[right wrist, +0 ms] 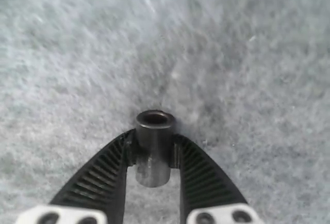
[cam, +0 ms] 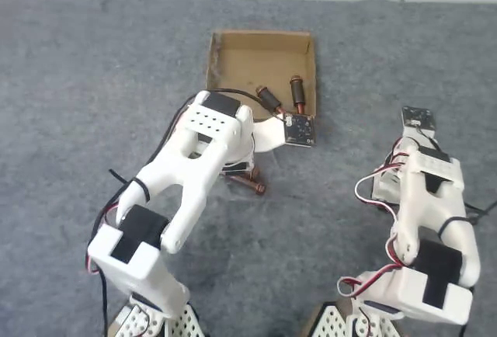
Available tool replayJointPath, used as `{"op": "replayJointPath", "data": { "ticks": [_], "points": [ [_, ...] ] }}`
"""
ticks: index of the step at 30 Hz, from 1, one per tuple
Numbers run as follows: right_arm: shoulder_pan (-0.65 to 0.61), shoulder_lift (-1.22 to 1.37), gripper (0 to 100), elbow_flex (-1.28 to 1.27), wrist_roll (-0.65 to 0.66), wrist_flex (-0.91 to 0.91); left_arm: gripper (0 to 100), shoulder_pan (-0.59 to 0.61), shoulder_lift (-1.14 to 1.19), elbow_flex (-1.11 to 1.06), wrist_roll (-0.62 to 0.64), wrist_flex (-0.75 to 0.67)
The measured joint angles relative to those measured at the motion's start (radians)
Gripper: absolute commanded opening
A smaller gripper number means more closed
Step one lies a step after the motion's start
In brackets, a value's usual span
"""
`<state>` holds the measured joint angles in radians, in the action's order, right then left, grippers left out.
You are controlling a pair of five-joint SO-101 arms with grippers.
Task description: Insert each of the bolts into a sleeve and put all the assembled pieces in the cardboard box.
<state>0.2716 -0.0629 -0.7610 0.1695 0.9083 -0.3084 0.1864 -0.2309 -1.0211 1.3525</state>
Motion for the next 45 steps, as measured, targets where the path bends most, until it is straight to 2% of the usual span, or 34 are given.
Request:
{"op": "replayJointPath", "data": {
  "ticks": [9,13,23,26,38,42,45],
  "points": [
    [-0.014,0.000,0.7,0.000,0.020,-0.009,8,-0.055,0.000,-0.029,-0.009,-0.032],
    [-0.014,0.000,0.7,0.000,0.023,-0.009,8,-0.055,0.026,-0.061,-0.009,-0.100],
    [-0.014,0.000,0.7,0.000,0.023,-0.009,7,-0.028,0.106,-0.049,-0.009,-0.118],
    [-0.014,0.000,0.7,0.000,0.023,-0.009,7,-0.026,0.137,-0.044,-0.009,-0.161],
    [-0.014,0.000,0.7,0.000,0.023,-0.009,7,-0.026,0.155,-0.046,0.031,-0.207],
    [-0.014,0.000,0.7,0.000,0.023,-0.009,1,-0.034,0.155,-0.046,0.034,-0.216],
    [-0.014,0.000,0.7,0.000,0.023,-0.009,1,-0.052,0.155,-0.048,0.106,-0.250]
  ]
}}
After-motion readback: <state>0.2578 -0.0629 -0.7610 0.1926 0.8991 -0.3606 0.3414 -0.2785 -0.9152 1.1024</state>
